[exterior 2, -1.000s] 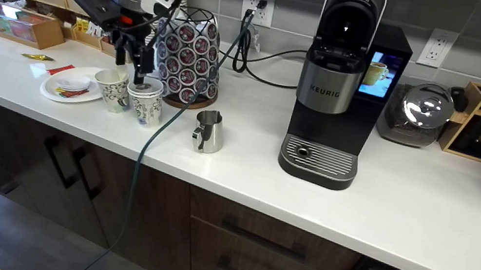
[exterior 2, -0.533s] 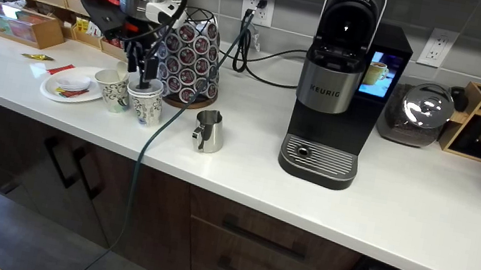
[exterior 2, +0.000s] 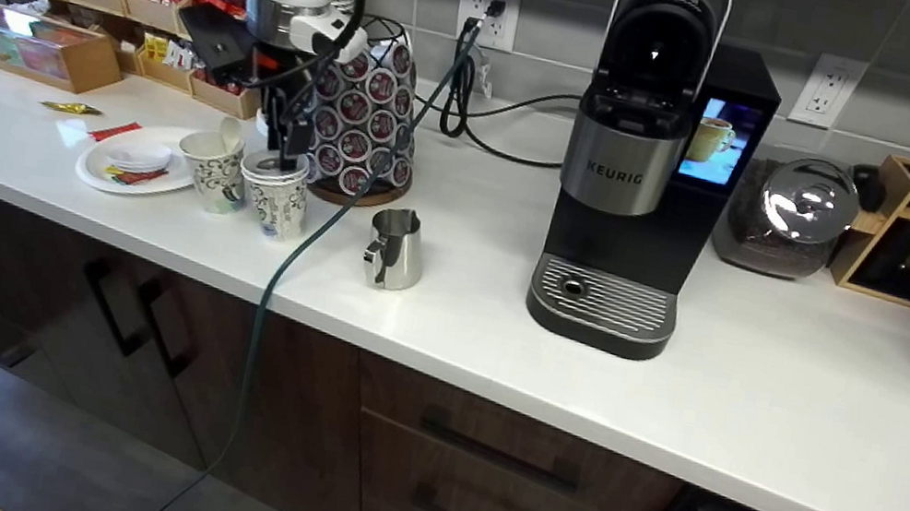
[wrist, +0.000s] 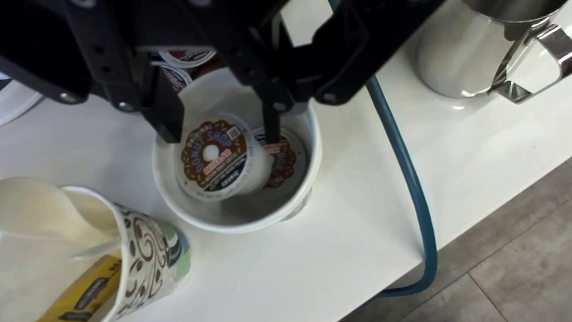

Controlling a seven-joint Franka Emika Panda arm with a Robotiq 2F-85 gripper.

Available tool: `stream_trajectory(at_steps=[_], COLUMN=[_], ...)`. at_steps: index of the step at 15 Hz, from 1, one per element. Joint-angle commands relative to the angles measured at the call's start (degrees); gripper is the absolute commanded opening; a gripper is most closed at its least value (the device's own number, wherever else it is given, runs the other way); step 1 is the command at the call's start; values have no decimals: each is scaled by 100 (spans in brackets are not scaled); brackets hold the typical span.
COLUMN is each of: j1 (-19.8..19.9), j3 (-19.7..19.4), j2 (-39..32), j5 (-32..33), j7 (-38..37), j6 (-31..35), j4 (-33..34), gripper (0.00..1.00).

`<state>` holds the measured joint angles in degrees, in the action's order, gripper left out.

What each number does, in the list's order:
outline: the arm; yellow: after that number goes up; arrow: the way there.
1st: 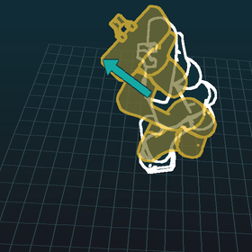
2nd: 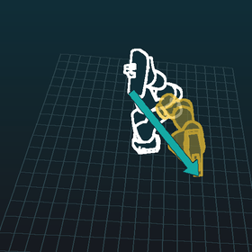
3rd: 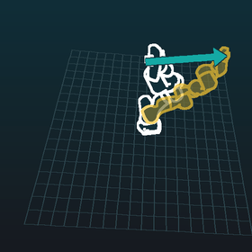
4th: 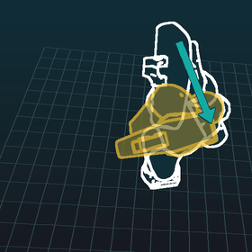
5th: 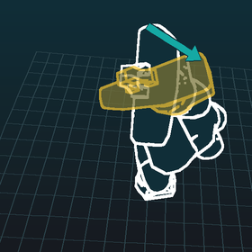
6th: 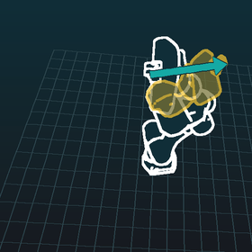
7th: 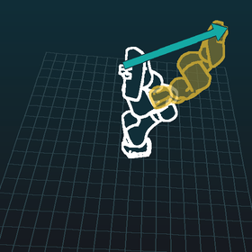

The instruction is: Remove the coffee pod from the two stacked coffee cups on the right then put the coffee pod on the base of the coffeemaker.

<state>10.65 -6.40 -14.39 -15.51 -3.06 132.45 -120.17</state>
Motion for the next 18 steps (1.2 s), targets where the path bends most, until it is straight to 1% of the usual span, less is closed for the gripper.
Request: stream_trajectory(at_steps=[1, 3, 5, 6, 7, 9, 10, 11, 14, 18], j1=[50, 59, 45, 38, 36, 38, 44, 53, 55, 93], j3=[-70, -88, -80, -68, -57, -38, -29, -28, -89, -143], j2=[-208, -244, -283, -304, -326, -353, -358, -341, -317, -141], j5=[-86, -49, -25, -28, -40, -63, -82, -97, -25, -96], j7=[-50, -43, -52, -46, -36, -20, -14, -14, -186, -277], j6=[-73, -126, -156, -145, -150, -210, -246, -318, -744, -1203], j4=[176, 173, 159, 154, 165, 203, 221, 244, 376, 444], gripper=[45, 37, 38, 30, 29, 6, 5, 0, 0, 0])
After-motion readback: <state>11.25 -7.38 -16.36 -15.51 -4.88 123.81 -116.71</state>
